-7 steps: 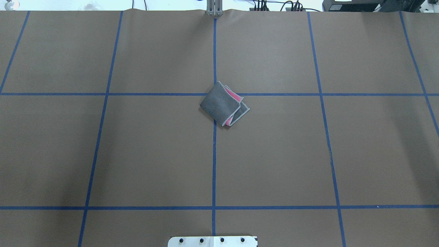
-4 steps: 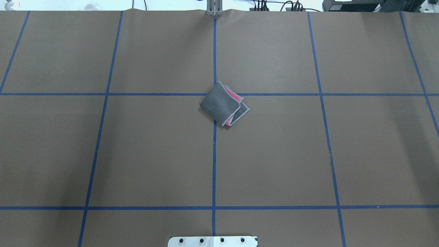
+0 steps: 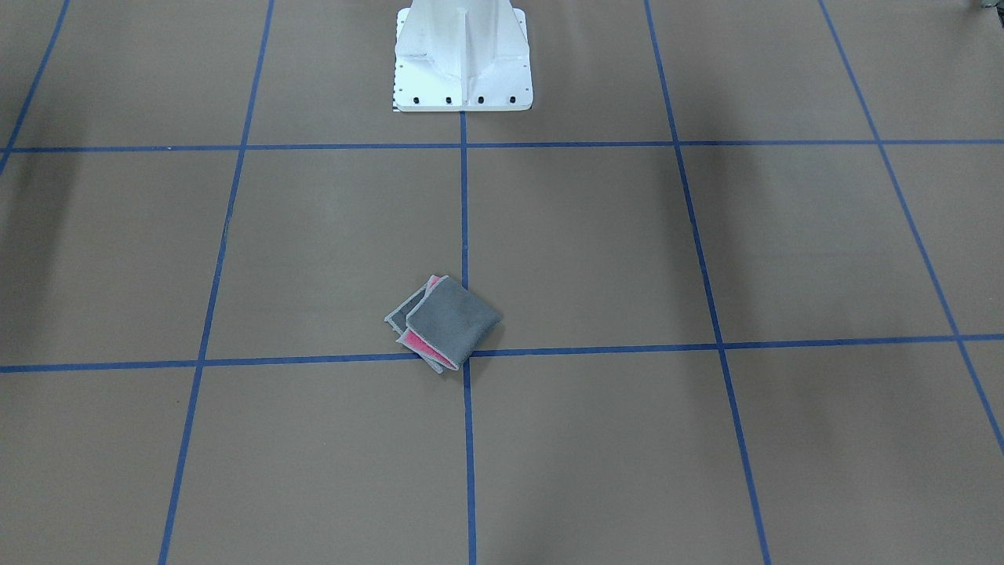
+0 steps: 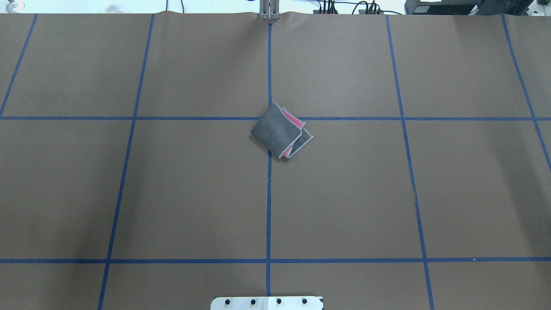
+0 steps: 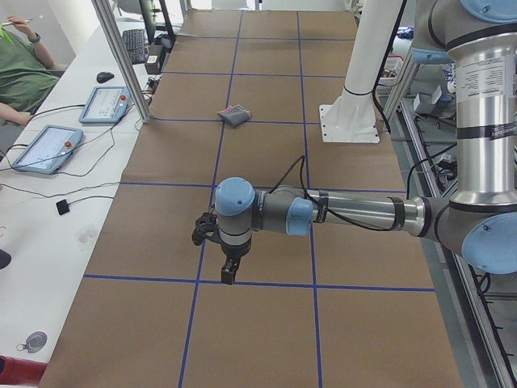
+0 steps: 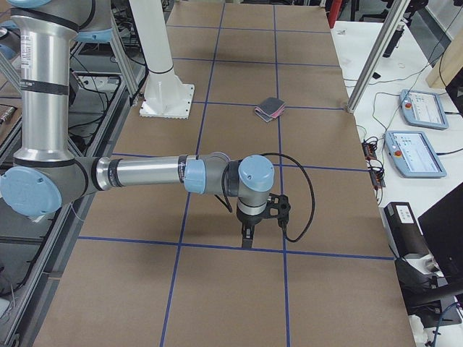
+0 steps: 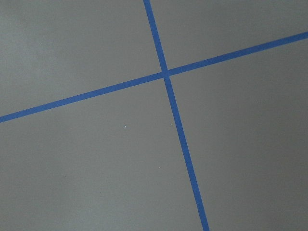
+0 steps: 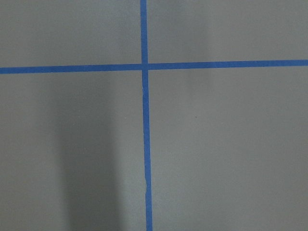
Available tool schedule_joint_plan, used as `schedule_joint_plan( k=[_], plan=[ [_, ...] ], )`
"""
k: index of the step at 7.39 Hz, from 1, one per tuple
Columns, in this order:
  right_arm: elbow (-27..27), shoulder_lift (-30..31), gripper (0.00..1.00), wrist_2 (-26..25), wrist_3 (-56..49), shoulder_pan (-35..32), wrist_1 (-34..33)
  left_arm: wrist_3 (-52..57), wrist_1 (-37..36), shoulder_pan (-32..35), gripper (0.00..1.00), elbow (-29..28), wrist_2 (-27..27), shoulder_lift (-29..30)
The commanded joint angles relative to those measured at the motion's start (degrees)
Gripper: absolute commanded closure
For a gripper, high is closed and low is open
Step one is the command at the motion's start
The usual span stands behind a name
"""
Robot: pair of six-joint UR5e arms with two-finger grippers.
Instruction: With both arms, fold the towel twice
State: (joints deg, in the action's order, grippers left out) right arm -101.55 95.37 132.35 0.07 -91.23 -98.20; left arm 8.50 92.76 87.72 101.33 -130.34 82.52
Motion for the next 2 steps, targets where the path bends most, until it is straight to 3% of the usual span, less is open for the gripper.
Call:
schedule_joint_plan(
  k=[1, 2],
  plan=[
    [-0.1, -0.1, 0.00, 0.1, 0.0, -0.1, 0.0, 0.0, 0.0, 0.0, 0.00, -0.2, 0.0, -0.1],
    [0.0, -0.1, 0.00, 0.1, 0.0, -0.1, 0.0, 0.0, 0.0, 0.0, 0.00, -0.3, 0.0, -0.1]
  ],
)
